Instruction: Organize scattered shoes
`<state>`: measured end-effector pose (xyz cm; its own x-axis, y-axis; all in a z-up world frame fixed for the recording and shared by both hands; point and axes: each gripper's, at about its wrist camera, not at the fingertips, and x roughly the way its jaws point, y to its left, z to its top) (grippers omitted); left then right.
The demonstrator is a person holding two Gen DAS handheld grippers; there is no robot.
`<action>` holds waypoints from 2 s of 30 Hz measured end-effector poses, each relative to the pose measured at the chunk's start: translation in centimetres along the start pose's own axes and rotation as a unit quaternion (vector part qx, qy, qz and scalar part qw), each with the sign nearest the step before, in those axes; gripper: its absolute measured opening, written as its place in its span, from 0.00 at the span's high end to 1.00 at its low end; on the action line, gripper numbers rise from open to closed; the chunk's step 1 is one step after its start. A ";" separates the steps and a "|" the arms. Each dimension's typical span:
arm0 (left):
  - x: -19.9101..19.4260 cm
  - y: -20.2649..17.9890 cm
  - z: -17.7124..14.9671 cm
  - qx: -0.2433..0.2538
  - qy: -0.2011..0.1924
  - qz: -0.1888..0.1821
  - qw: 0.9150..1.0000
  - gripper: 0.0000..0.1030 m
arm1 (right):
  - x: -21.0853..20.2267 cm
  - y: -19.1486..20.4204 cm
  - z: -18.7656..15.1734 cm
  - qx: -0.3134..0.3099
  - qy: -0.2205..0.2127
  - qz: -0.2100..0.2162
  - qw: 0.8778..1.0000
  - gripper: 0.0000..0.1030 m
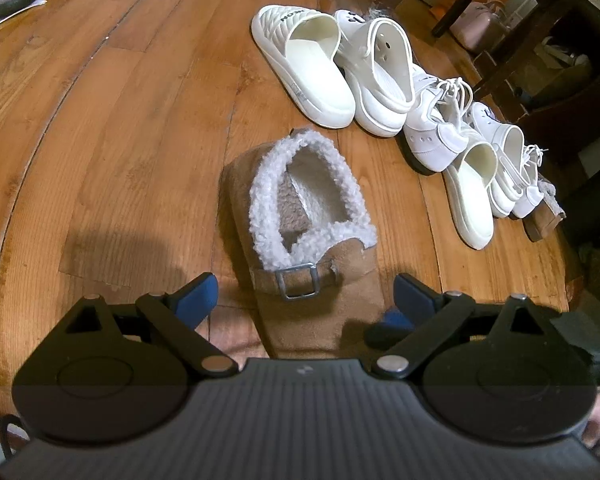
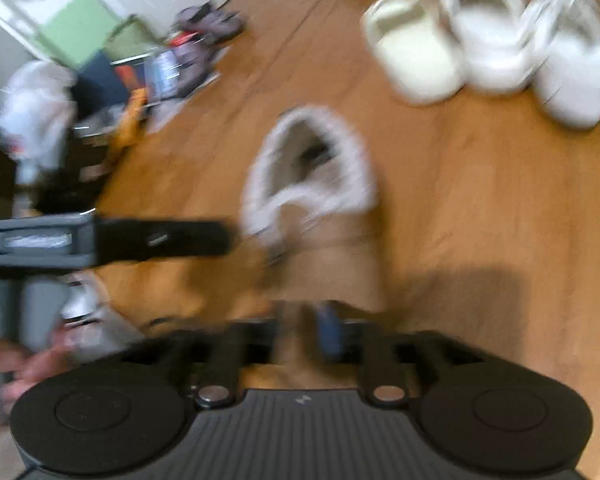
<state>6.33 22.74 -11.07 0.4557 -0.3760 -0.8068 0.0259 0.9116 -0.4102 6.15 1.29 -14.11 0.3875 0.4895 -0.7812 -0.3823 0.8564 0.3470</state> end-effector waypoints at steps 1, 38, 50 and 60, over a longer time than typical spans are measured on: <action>0.0 0.0 0.0 0.000 -0.001 0.001 1.000 0.07 | 0.4 -0.3 -0.2 -0.014 -0.006 -0.009 1.000 0.28; 0.7 0.6 -0.5 0.017 0.016 0.066 0.998 0.07 | 1.3 -0.6 -3.5 0.181 -0.010 0.069 0.981 0.22; 0.1 0.8 -0.3 0.001 -0.019 0.065 0.998 0.07 | -0.6 -1.0 -2.6 0.162 -0.029 0.001 0.986 0.21; 0.4 -2.6 0.4 0.042 -0.053 0.089 0.994 0.07 | -3.4 -3.2 -2.4 0.173 -0.032 -0.027 0.984 0.21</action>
<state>6.79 20.28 -10.15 0.5505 -0.1929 -0.8123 0.0085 0.9742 -0.2255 4.07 -3.51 -13.77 0.4555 0.4408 -0.7734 -0.0549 0.8810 0.4698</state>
